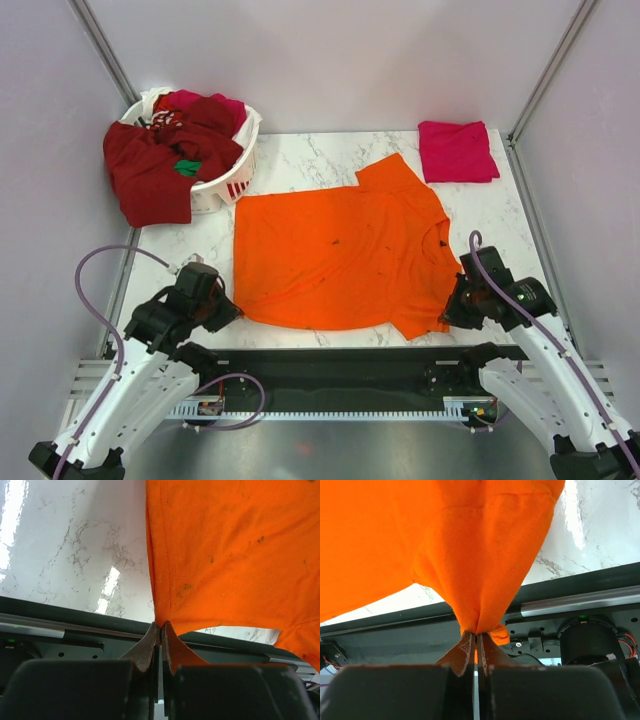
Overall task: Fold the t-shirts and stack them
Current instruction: Flatten the tshirt out, then fold the tshirt
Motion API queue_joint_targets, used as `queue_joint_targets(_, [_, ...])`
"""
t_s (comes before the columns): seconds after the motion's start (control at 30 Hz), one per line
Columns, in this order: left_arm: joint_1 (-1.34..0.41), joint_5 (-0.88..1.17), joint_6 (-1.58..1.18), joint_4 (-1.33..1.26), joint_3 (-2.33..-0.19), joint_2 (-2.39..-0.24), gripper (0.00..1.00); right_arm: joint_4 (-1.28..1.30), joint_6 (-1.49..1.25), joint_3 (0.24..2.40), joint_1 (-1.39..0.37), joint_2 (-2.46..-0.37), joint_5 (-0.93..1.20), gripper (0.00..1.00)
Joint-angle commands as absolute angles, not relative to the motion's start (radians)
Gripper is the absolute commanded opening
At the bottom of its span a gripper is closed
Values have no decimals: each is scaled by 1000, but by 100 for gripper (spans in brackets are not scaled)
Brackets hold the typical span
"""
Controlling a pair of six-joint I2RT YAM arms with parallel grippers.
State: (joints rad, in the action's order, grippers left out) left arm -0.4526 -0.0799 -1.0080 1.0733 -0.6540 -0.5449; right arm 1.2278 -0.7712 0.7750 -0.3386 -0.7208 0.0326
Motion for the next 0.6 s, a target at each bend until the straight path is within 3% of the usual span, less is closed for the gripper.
queue_joint_targets(0.0, [-449, -94, -1040, 1135, -673, -549, 5, 1223, -779, 791, -342, -710, 20, 0])
queue_joint_targets(0.33, [-449, -133, -1032, 1131, -735, -606, 9, 1091, -741, 913, -341, -840, 23, 0])
queue_joint_targets(0.57, [-448, -147, -934, 1023, -798, -782, 17, 970, -680, 1008, -342, -1038, -37, 0])
